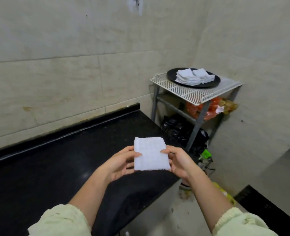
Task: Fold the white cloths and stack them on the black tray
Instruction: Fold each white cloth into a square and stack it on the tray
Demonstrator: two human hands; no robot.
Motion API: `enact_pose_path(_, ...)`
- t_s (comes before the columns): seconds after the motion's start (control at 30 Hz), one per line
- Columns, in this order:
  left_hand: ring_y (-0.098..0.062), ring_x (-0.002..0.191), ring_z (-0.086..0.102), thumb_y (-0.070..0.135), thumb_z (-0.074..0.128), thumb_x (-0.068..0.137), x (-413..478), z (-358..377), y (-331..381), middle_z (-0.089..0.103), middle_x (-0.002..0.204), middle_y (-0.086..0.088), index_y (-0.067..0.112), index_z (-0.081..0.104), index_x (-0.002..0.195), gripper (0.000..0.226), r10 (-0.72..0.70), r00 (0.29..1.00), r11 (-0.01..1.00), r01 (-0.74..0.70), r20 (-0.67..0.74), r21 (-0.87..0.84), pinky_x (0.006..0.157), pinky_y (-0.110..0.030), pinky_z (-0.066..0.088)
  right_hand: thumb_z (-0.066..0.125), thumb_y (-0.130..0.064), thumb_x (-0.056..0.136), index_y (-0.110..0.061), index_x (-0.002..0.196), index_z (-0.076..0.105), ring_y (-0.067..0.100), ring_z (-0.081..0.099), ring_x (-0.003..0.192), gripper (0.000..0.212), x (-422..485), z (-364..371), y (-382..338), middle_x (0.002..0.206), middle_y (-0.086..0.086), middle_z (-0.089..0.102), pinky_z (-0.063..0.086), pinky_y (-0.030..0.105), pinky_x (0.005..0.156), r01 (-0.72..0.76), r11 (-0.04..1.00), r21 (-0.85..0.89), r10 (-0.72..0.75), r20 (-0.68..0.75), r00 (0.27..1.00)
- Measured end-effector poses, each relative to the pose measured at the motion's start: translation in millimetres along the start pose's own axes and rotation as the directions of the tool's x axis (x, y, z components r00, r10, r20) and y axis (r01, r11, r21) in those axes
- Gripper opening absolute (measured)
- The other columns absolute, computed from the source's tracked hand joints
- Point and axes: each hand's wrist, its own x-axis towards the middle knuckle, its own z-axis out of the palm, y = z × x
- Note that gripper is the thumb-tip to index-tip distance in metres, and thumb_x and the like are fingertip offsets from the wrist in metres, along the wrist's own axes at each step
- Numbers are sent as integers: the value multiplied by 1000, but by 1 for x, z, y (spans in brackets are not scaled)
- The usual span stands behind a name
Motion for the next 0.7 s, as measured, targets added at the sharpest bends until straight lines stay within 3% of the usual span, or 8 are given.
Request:
enact_pose_path(0.13, -24, 99, 69, 15, 64, 87, 59, 34, 38, 69, 116, -9, 23, 59, 119, 34, 31, 998, 998, -34, 53, 55, 76, -35, 56, 59, -5, 81, -8, 119, 63, 29, 65, 101, 38, 26, -38, -58, 123, 13, 63, 57, 33, 62, 74, 997, 0, -74, -28, 997)
enact_pose_path(0.33, -30, 100, 70, 17, 62, 90, 143, 80, 105, 69, 117, -11, 20, 58, 119, 30, 74, 989, 995, -81, 127, 52, 81, -38, 58, 59, -5, 80, -12, 106, 67, 28, 62, 103, 28, 76, -82, -149, 123, 12, 61, 56, 32, 60, 120, 992, -31, -121, -23, 992)
enact_pose_path(0.53, -20, 81, 72, 15, 60, 89, 213, 123, 187, 74, 105, -4, 23, 61, 113, 25, 147, 976, 982, -164, 164, 94, 70, -28, 60, 54, -3, 82, -12, 88, 66, 21, 62, 79, 16, 123, -118, -243, 108, 9, 62, 56, 29, 56, 184, 983, -5, -184, 24, 983)
enact_pose_path(0.7, -12, 60, 69, 14, 62, 88, 258, 162, 242, 70, 88, 0, 24, 61, 91, 11, 208, 969, 969, -223, 134, 109, 58, -23, 58, 55, -3, 83, -5, 116, 63, 18, 66, 74, 35, 155, -145, -312, 104, 9, 62, 58, 28, 60, 236, 971, 36, -238, 87, 967)
